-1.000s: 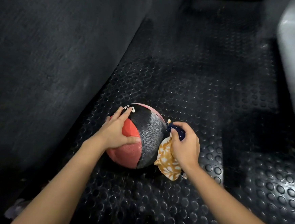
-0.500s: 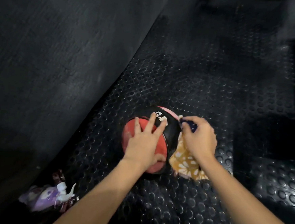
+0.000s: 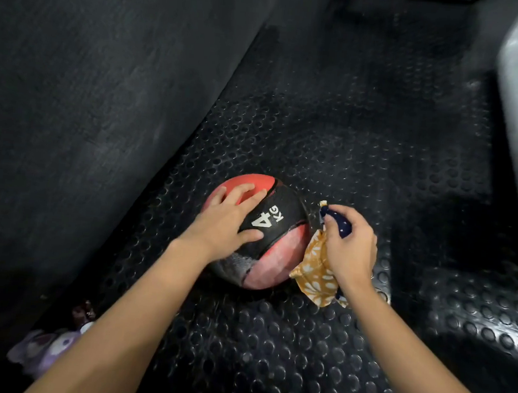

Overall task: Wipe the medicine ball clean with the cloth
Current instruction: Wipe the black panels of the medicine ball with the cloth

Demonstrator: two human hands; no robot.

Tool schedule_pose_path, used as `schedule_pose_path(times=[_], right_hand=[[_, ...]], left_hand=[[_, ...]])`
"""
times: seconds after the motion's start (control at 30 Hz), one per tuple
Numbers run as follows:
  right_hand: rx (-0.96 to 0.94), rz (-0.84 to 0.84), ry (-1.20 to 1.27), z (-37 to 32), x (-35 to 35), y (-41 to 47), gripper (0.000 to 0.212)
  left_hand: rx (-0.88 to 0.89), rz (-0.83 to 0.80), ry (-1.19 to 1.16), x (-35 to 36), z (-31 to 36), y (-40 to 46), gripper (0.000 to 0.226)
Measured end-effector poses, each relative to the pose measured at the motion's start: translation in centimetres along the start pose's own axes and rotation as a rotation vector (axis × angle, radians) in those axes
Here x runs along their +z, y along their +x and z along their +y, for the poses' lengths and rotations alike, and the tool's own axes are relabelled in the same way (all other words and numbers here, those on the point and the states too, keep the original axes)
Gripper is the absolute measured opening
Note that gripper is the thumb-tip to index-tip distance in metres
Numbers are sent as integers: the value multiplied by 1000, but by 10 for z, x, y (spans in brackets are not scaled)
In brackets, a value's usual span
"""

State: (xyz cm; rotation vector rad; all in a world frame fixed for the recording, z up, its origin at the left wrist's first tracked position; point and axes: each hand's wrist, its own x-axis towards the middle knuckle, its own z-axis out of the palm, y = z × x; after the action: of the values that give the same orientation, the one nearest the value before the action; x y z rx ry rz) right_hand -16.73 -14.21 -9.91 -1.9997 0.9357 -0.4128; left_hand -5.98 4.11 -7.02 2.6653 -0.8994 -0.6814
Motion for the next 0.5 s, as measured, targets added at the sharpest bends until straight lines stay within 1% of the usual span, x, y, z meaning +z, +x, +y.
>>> schedule_pose_path(times=[0.1, 0.17, 0.23, 0.27, 0.37, 0.4, 0.43, 0.5], right_hand=[[-86, -93, -13, -1, 8, -7, 20], [-102, -156, -56, -4, 18, -8, 21], [-80, -155, -110, -9, 26, -9, 22], [-102, -140, -153, -12, 27, -15, 23], [-352, -162, -254, -17, 30, -45, 23], [-386, -167, -265, -16, 28, -44, 22], [-342, -159, -269, -15, 28, -33, 21], [-149, -132, -236, -15, 29, 0, 21]], left_hand=[[21, -78, -85, -5, -10, 1, 85], [-6, -130, -146, -6, -8, -4, 93], [-33, -151, -149, -5, -1, -6, 97], [-37, -147, -140, -6, 2, -6, 98], [-36, -139, -114, -6, 7, -4, 97], [-38, -144, -110, -6, 8, -5, 97], [-37, -148, -108, -5, 11, -6, 97], [-39, -147, -95, -1, 15, -9, 98]])
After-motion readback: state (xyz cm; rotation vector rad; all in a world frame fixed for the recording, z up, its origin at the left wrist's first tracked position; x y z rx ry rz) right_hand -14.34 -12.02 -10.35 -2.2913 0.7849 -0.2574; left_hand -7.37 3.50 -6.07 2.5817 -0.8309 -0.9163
